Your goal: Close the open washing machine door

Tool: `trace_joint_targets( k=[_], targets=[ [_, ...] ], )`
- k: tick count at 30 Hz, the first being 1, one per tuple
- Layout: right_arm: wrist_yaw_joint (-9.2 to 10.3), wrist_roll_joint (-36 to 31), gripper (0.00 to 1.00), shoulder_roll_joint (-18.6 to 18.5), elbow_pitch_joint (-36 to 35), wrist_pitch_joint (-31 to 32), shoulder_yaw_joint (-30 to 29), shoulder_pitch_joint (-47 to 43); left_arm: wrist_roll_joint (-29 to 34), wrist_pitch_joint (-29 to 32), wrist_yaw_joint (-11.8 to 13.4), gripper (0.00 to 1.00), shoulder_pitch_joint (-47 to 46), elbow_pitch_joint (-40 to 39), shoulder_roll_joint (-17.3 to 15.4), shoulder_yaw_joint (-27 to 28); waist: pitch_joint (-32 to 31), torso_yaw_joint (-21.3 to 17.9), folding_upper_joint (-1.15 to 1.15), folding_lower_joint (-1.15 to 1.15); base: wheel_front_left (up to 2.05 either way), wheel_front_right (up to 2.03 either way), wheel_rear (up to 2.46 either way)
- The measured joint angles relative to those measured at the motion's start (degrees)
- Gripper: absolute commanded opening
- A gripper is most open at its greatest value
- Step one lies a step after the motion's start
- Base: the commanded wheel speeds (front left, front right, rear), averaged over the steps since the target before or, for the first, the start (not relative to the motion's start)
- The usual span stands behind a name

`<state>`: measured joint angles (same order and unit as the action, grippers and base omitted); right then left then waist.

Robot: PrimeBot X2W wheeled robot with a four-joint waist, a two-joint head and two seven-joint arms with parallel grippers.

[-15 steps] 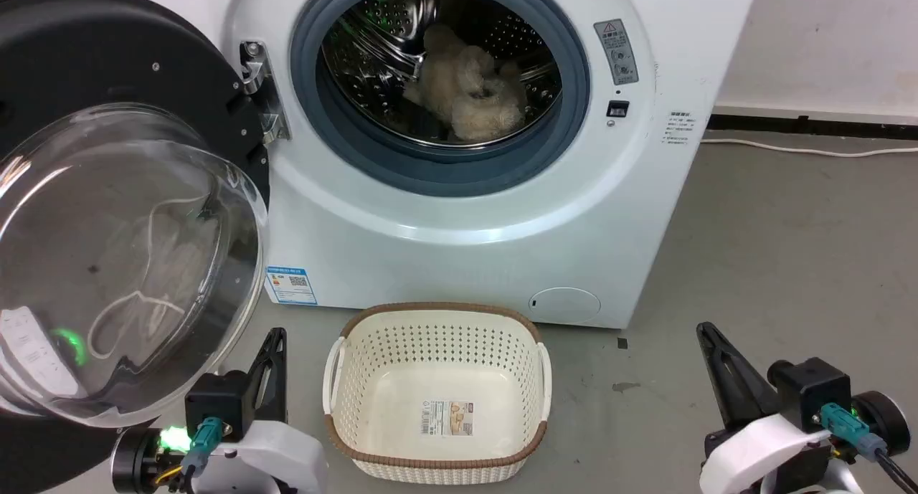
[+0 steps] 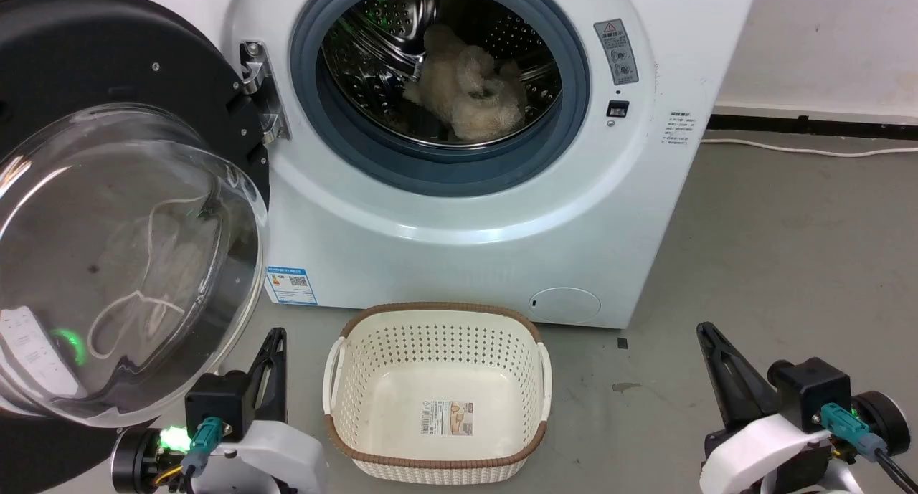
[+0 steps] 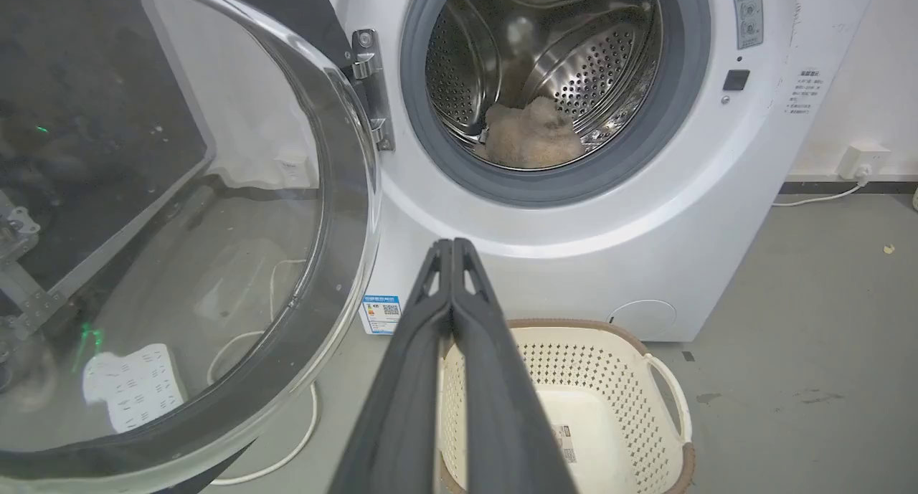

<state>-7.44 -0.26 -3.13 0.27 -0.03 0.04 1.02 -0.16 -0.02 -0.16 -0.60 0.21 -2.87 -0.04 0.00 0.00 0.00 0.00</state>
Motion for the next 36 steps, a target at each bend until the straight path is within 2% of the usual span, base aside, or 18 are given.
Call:
trace_joint_targets(
  k=[36],
  targets=[
    [0.00,0.00,0.00,0.00,0.00,0.00,0.00,-0.01,0.00,0.00,0.00,0.00,0.00,0.00,0.00,0.00,0.00,0.00,0.00,0.00,0.00,0.00,0.00]
  ],
)
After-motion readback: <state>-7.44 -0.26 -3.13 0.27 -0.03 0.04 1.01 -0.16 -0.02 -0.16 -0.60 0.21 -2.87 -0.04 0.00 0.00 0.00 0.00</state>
